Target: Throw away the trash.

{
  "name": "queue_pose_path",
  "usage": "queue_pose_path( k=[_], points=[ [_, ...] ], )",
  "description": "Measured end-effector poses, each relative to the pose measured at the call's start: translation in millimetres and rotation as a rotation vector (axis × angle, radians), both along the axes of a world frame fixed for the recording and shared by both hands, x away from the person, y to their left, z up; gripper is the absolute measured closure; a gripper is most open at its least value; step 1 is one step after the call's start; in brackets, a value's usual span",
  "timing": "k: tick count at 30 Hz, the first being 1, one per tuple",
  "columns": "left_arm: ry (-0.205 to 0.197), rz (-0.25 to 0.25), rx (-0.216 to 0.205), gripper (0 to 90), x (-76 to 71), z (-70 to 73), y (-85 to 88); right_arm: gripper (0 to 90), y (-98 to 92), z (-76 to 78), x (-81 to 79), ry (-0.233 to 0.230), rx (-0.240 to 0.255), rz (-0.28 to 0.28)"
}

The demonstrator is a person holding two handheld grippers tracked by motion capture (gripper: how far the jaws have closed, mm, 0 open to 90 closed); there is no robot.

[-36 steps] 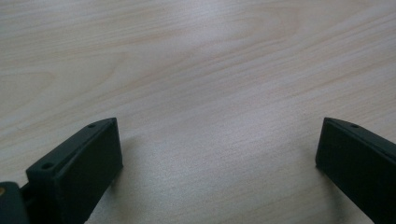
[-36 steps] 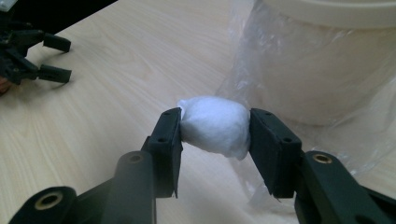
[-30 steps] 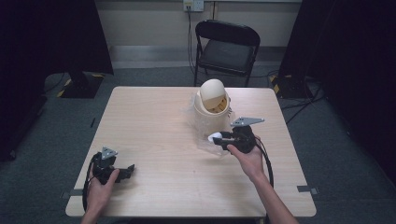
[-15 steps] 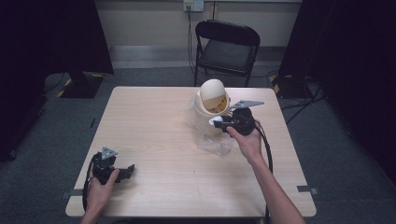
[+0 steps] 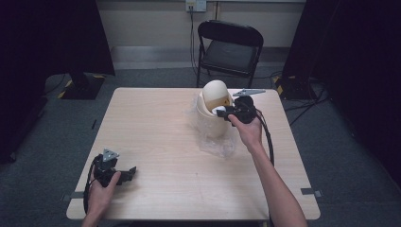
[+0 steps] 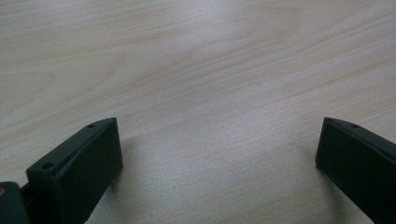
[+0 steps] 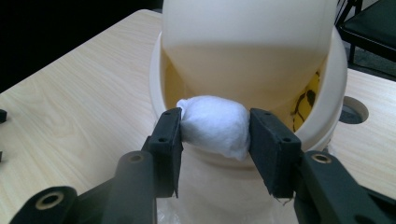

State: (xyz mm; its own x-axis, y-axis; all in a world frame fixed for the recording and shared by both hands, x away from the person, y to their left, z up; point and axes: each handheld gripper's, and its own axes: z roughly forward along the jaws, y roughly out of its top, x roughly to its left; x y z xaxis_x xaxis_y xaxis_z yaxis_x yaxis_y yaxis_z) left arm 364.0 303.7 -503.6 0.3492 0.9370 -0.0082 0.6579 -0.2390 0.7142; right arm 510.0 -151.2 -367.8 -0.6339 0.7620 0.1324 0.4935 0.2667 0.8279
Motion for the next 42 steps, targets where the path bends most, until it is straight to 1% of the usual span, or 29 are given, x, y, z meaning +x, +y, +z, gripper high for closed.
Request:
queue_pose_path(
  k=[3,5,8,12,15,16,17,27,31,32,35,37,42],
  points=[
    [0.0,0.0,0.0,0.0,0.0,0.0,0.0,55.7,1.2,0.0,4.5,0.002,-0.003,-0.01],
    [0.0,0.0,0.0,0.0,0.0,0.0,0.0,55.8,2.7,-2.9,8.1,0.014,-0.013,-0.006],
    [0.0,0.0,0.0,0.0,0.0,0.0,0.0,55.8,6.3,-2.8,11.5,0.017,-0.015,-0.01],
    [0.0,0.0,0.0,0.0,0.0,0.0,0.0,55.8,11.4,-2.3,16.9,0.026,-0.036,-0.012],
    [0.0,0.0,0.0,0.0,0.0,0.0,0.0,55.8,11.7,-5.8,21.0,0.039,-0.043,-0.019],
    [0.0,0.0,0.0,0.0,0.0,0.0,0.0,55.8,11.5,-7.5,22.1,0.042,-0.036,-0.016],
    [0.0,0.0,0.0,0.0,0.0,0.0,0.0,55.8,11.7,-8.2,22.9,0.045,-0.031,-0.015],
    [0.0,0.0,0.0,0.0,0.0,0.0,0.0,55.6,23.1,-13.6,31.3,0.065,-0.075,-0.02],
    [0.0,0.0,0.0,0.0,0.0,0.0,0.0,55.4,24.5,-12.4,33.4,0.068,-0.079,-0.024],
    [0.0,0.0,0.0,0.0,0.0,0.0,0.0,55.3,25.1,-12.4,34.0,0.063,-0.085,-0.021],
    [0.0,0.0,0.0,0.0,0.0,0.0,0.0,54.6,27.7,-12.3,34.9,0.072,-0.097,-0.024],
    [0.0,0.0,0.001,0.0,0.0,0.0,0.0,53.8,29.4,-12.8,35.3,0.071,-0.105,-0.023],
    [0.0,0.0,0.0,0.0,0.0,0.0,0.0,52.3,32.1,-14.6,35.3,0.081,-0.104,-0.026]
  ],
)
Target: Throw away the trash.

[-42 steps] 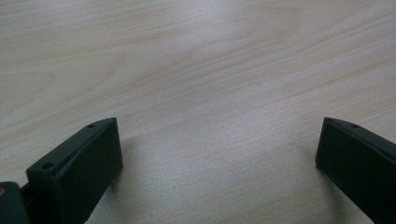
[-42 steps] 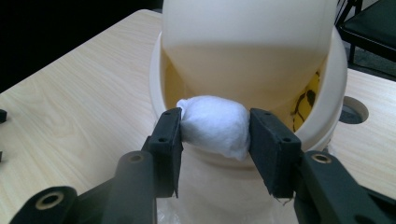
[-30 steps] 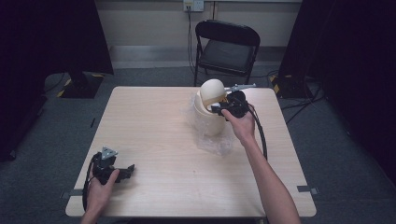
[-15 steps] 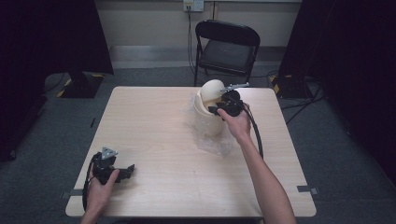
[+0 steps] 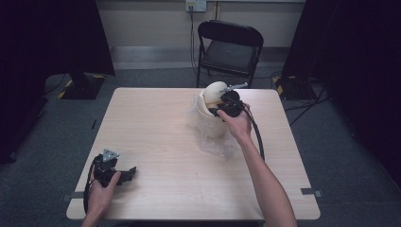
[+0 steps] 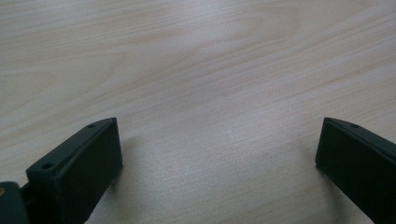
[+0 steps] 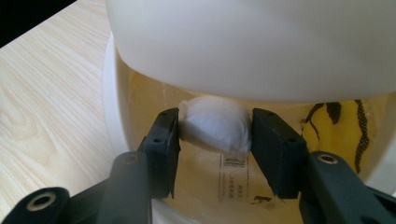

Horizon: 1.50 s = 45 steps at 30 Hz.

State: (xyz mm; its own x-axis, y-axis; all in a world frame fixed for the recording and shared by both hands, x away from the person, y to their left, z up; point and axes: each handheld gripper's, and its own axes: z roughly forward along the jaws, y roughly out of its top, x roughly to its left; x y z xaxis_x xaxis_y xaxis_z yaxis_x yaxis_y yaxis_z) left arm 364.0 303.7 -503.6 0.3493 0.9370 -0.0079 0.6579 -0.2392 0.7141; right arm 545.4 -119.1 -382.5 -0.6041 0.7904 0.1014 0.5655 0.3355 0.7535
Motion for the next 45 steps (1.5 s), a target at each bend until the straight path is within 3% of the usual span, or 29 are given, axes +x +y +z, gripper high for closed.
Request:
queue_pose_path(
  k=[7,12,17,20,25,32,45],
  points=[
    [0.0,0.0,0.0,0.0,0.0,0.0,0.0,52.3,-2.7,2.1,-0.2,0.0,0.011,0.003],
    [0.0,0.0,0.0,0.0,0.0,0.0,0.0,46.0,-3.8,4.2,-1.8,0.0,0.008,-0.008],
    [0.0,0.0,0.0,0.0,0.0,0.0,0.0,48.7,-8.7,3.8,-1.6,0.002,0.021,-0.01],
    [0.0,0.0,0.0,0.0,0.0,0.0,0.0,49.9,-7.2,4.1,-1.6,-0.004,-0.004,-0.014],
    [0.0,0.0,0.0,0.0,0.0,0.0,0.0,50.9,-11.6,6.7,-1.4,0.002,0.038,-0.025],
    [0.0,0.0,0.0,0.0,0.0,0.0,0.0,55.4,-19.3,12.4,-7.9,-0.009,0.047,-0.031],
    [0.0,0.0,0.0,0.0,0.0,0.0,0.0,53.6,-44.1,26.3,-29.6,-0.079,0.056,-0.059]
  ],
)
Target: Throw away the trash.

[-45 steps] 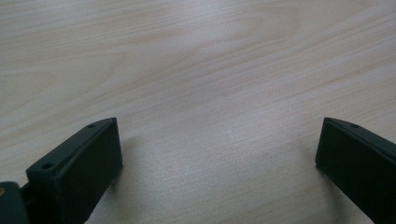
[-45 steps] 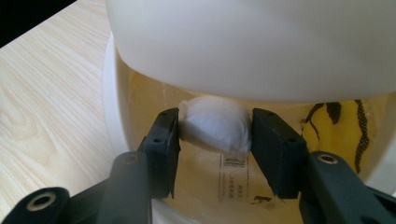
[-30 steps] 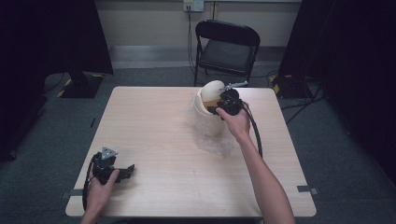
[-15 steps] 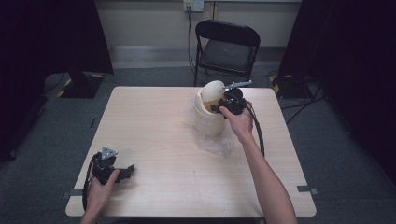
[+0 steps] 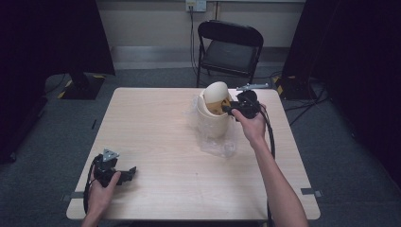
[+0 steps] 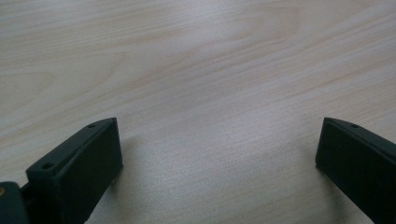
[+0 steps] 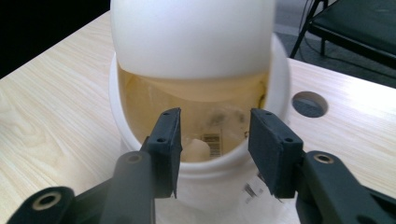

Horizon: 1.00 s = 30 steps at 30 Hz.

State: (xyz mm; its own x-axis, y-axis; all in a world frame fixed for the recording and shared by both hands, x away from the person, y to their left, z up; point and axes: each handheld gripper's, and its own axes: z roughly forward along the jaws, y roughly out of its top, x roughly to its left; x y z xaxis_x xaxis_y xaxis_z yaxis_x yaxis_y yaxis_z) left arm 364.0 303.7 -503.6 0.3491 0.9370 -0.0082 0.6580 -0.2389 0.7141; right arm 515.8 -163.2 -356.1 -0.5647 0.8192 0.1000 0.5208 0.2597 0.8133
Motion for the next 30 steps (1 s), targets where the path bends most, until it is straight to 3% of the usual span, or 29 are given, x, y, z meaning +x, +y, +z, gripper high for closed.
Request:
queue_pose_path(
  k=[5,21,30],
  points=[
    [0.0,0.0,0.001,0.0,0.0,0.0,0.1,48.3,-8.5,-0.7,-10.5,-0.011,-0.016,-0.007],
    [0.0,0.0,0.0,0.0,0.0,0.0,0.0,25.9,-24.1,-8.4,-52.2,-0.022,0.028,-0.014],
    [0.0,0.003,0.003,0.0,-0.2,0.1,-0.1,17.3,-38.2,-25.9,-74.1,0.014,0.055,-0.009]
  ],
)
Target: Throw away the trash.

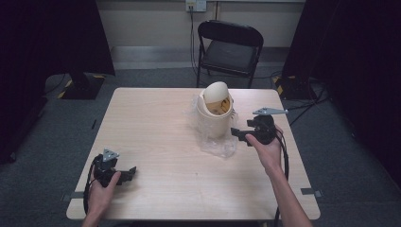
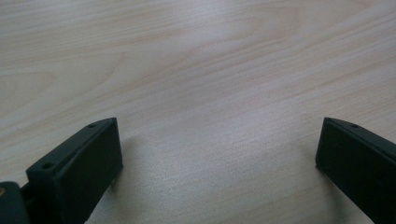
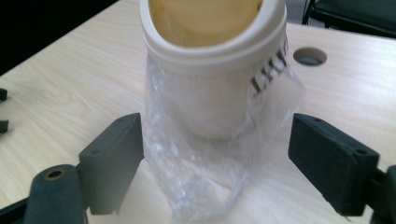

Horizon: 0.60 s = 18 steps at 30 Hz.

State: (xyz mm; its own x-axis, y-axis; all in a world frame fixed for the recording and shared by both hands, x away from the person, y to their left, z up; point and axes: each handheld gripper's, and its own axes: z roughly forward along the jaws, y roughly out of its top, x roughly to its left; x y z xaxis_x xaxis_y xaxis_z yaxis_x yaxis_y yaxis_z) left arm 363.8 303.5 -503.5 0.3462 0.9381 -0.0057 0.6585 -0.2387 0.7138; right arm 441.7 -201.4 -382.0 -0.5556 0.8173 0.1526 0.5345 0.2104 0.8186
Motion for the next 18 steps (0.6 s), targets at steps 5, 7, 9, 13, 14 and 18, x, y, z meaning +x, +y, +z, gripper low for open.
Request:
queue_pose_path(
  k=[5,7,9,13,14,18],
  points=[
    [-0.001,0.003,-0.002,0.0,-0.1,-0.1,-0.3,17.0,-9.9,-10.5,-12.9,0.017,0.008,-0.011],
    [-0.001,0.003,-0.002,0.0,-0.2,-0.1,-0.3,17.0,-14.0,-14.3,-18.6,0.019,0.004,-0.021],
    [-0.001,0.002,-0.002,0.0,-0.2,-0.1,-0.3,17.5,-17.5,-19.4,-23.7,0.022,-0.003,-0.024],
    [-0.001,0.003,-0.002,0.0,-0.1,-0.1,-0.3,17.3,-27.7,-33.7,-33.9,0.039,0.006,-0.039],
    [-0.001,0.004,-0.003,0.0,-0.2,-0.2,-0.4,17.3,-29.9,-37.2,-36.2,0.041,0.003,-0.038],
    [0.001,0.009,-0.006,0.0,-0.7,-0.2,-0.8,17.3,-37.1,-46.5,-45.8,0.057,0.0,-0.049]
  ],
)
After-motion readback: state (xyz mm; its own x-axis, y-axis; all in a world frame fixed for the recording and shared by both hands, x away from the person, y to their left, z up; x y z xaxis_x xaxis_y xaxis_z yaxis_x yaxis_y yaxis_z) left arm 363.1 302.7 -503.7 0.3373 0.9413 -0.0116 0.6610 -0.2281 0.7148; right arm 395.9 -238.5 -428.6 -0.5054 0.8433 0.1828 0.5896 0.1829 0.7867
